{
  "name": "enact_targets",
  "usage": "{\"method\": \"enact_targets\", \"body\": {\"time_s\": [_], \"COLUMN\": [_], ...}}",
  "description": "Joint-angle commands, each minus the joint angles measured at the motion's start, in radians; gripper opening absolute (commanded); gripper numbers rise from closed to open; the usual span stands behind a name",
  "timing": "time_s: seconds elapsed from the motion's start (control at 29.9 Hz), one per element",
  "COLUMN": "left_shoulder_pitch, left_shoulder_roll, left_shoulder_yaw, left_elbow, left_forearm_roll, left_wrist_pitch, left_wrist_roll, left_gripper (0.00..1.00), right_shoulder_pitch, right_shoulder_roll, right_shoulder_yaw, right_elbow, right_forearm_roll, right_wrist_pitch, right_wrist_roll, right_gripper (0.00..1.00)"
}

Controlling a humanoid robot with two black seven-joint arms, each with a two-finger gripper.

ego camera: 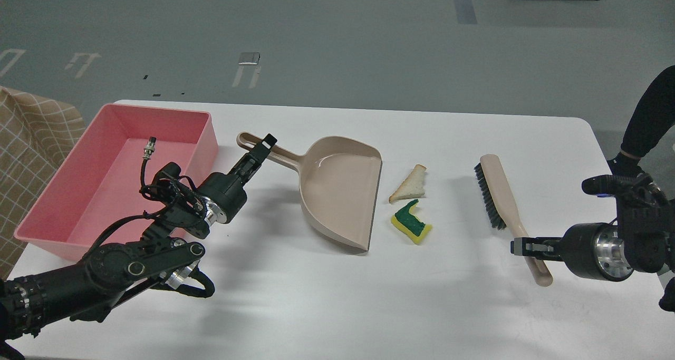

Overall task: Sweep and dump garbage into bin
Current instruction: 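Grasp the wooden brush handle with the right gripper and lift, then sweep the sponge and paper scrap into the dustpan with the brush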

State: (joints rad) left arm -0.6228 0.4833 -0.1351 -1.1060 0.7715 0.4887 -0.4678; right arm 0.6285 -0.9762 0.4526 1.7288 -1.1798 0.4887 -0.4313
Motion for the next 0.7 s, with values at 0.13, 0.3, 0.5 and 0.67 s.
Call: {"method": "enact_targets", "body": {"time_s": [0.13, 0.3, 0.5, 0.67], "left_shoulder_pitch": [-0.001, -0.001, -0.008, -0.014], "left_shoulder_roll": [0.0, -0.002, 0.001, 0.001], "left_shoulder_yaw": [0.0, 0.0, 0.0, 0.0], "left_elbow": [0.0, 0.0, 0.0, 0.0], "left_forearm_roll": [0.0, 0.0, 0.0, 0.0], "left_wrist_pitch": [0.0, 0.0, 0.0, 0.0], "left_wrist_roll": [0.0, 0.0, 0.0, 0.0], "left_gripper": [0.0, 0.0, 0.0, 0.0], "right_shoulder_pitch": [-0.003, -0.003, -0.003, -0.003], "right_shoulder_roll": [0.046, 0.093, 0.139, 0.175], "right_shoulder_yaw": [-0.003, -0.008, -0.008, -0.008], "right_elbow": [-0.005, -0.008, -0.012, -0.029], "right_forearm_roll": [0.0, 0.0, 0.049, 0.055], "right_wrist_pitch": [0.0, 0.0, 0.0, 0.0], "right_wrist_roll": [-0.015, -0.026, -0.057, -0.057], "right_gripper": [0.0, 0.0, 0.0, 0.0]}}
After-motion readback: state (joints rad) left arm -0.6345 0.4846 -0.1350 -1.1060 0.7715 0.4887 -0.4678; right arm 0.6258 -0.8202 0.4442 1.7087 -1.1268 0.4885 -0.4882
